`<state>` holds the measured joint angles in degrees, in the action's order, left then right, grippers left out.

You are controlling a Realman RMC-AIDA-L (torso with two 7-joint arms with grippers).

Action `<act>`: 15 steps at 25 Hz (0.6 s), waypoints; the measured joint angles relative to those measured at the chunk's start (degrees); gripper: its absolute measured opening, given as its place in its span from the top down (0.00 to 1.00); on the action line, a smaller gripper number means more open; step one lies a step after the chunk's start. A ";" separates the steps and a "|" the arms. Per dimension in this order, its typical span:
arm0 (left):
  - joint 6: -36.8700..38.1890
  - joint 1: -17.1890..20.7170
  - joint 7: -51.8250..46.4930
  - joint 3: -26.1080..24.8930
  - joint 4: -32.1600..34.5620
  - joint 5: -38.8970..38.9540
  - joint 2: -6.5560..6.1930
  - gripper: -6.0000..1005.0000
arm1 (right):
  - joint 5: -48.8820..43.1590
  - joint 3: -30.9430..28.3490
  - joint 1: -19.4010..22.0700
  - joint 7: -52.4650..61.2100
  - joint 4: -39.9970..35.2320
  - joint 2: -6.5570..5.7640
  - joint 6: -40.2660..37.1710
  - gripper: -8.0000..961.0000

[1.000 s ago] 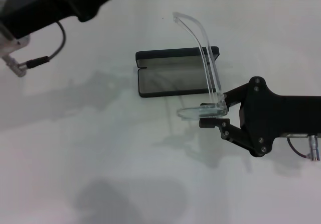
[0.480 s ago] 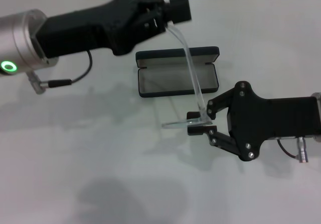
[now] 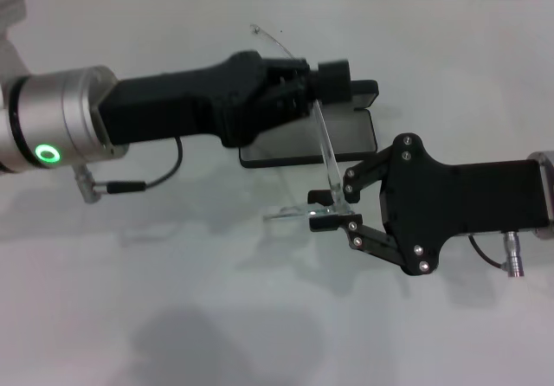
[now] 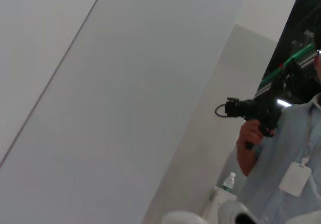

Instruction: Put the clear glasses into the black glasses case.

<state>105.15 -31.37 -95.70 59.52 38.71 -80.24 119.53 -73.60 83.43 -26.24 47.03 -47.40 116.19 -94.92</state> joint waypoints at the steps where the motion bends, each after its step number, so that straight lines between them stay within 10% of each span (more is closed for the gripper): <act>1: 0.00 0.10 0.01 0.66 -0.50 -0.07 0.01 0.91 | 0.14 0.03 -0.09 -0.02 -0.02 0.00 0.02 0.88; 15: -0.06 0.27 -0.45 2.90 -2.68 -0.02 -0.03 0.91 | 1.70 0.07 0.05 -0.16 -2.08 0.00 0.22 0.88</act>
<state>105.09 -31.09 -96.15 62.41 36.03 -80.26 119.49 -71.91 83.50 -26.19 46.87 -49.48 116.19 -94.70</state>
